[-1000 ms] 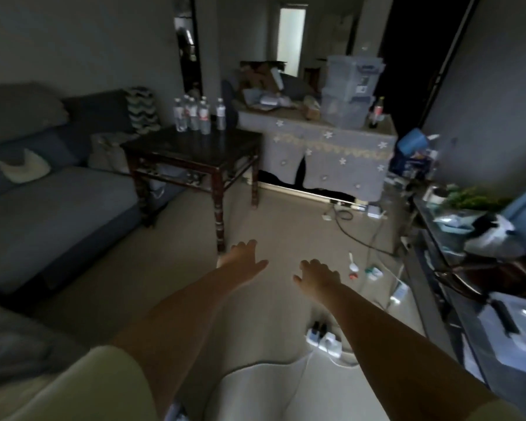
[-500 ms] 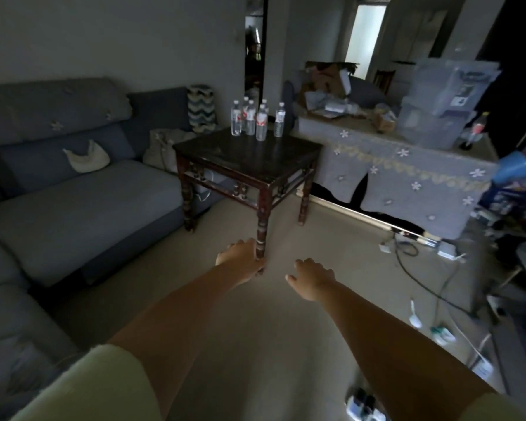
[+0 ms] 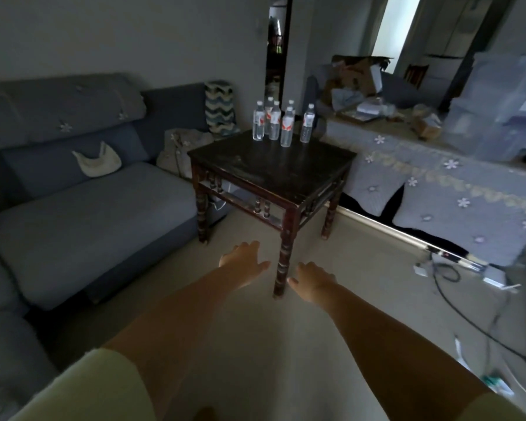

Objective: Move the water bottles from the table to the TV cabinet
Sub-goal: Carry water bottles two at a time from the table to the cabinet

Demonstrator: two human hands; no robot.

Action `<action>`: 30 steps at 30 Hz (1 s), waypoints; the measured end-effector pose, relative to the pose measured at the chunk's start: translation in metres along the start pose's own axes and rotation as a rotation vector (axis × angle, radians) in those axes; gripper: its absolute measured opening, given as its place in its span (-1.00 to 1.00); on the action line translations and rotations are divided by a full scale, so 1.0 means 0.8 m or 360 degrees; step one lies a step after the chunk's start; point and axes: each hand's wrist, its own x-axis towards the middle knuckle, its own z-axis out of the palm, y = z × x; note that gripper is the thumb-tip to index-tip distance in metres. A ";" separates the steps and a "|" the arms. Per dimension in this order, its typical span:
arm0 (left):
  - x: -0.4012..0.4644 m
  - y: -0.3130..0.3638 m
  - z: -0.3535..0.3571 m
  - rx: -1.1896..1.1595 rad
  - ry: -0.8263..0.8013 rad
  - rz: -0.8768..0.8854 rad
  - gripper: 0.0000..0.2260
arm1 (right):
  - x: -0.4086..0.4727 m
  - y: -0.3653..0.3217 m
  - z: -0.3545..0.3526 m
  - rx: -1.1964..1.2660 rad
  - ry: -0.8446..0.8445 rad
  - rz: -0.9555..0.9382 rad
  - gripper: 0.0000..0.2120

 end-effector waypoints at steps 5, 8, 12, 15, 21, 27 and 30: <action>0.110 -0.066 -0.053 0.0116 -0.0032 0.0091 -0.46 | 0.115 -0.063 -0.036 0.0161 0.0002 0.0034 -0.61; 0.166 -0.114 -0.102 0.0123 -0.0019 0.0150 -0.49 | 0.183 -0.116 -0.056 0.0159 0.0016 0.0037 -0.62; 0.237 -0.172 -0.146 0.0140 -0.0023 0.0097 -0.54 | 0.248 -0.176 -0.078 0.0121 0.0090 -0.0042 -0.59; 0.292 -0.191 -0.154 0.0182 -0.0003 0.0093 -0.53 | 0.295 -0.188 -0.099 0.0164 0.0127 0.0019 -0.58; 0.405 -0.165 -0.152 0.0128 -0.0104 0.0207 -0.54 | 0.397 -0.158 -0.133 0.0222 0.0118 0.0173 -0.63; 0.562 -0.120 -0.165 0.0152 -0.0176 0.0194 -0.44 | 0.526 -0.100 -0.190 0.0184 0.0109 0.0211 -0.61; 0.634 -0.096 -0.174 0.0158 -0.0224 0.0120 -0.44 | 0.583 -0.064 -0.229 0.0177 0.0094 0.0205 -0.59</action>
